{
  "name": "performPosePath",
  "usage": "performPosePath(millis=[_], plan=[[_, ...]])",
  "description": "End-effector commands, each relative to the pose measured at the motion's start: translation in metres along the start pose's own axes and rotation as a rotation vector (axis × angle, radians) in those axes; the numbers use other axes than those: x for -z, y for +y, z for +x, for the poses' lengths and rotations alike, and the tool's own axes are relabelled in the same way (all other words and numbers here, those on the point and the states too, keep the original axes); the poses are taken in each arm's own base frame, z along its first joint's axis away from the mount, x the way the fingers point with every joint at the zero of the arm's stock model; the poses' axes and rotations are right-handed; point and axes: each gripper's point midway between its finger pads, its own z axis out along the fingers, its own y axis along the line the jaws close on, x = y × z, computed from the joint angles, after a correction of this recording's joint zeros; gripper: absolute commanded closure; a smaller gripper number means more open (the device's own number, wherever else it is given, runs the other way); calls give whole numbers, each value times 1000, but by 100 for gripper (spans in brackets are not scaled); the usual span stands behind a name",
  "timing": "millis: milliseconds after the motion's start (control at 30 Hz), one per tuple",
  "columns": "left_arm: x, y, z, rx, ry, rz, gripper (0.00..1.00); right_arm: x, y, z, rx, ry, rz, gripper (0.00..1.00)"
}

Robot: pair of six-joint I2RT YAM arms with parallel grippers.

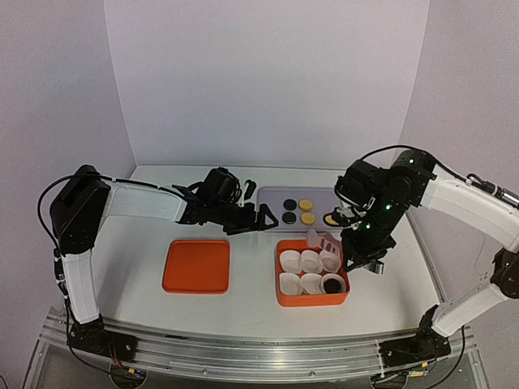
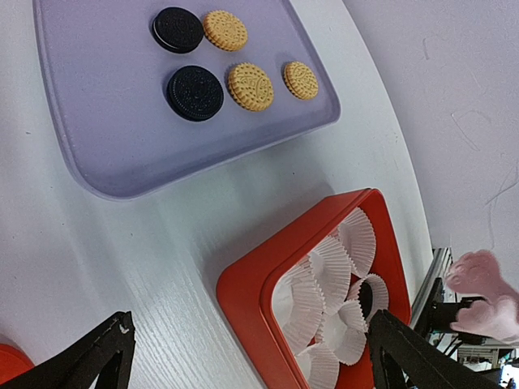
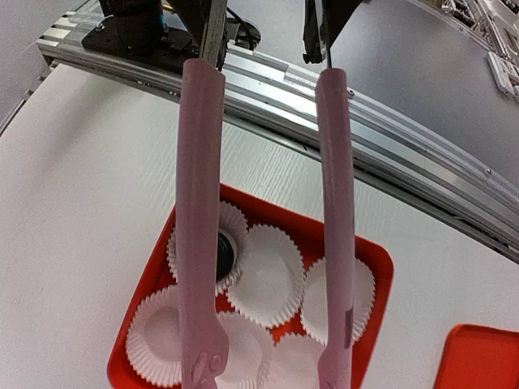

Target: Pack the cookies

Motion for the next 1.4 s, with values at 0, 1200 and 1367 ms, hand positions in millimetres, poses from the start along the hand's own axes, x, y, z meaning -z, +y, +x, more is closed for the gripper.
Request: performPosePath(millis=[0, 1200, 1367], plan=[[7, -20, -19, -34, -48, 33, 0, 61, -79, 83, 37, 384, 429, 69], [56, 24, -12, 49, -148, -208, 0, -71, -75, -125, 263, 404, 269, 63], [54, 25, -12, 46, -146, -210, 0, -78, -74, -129, 260, 413, 272, 63]])
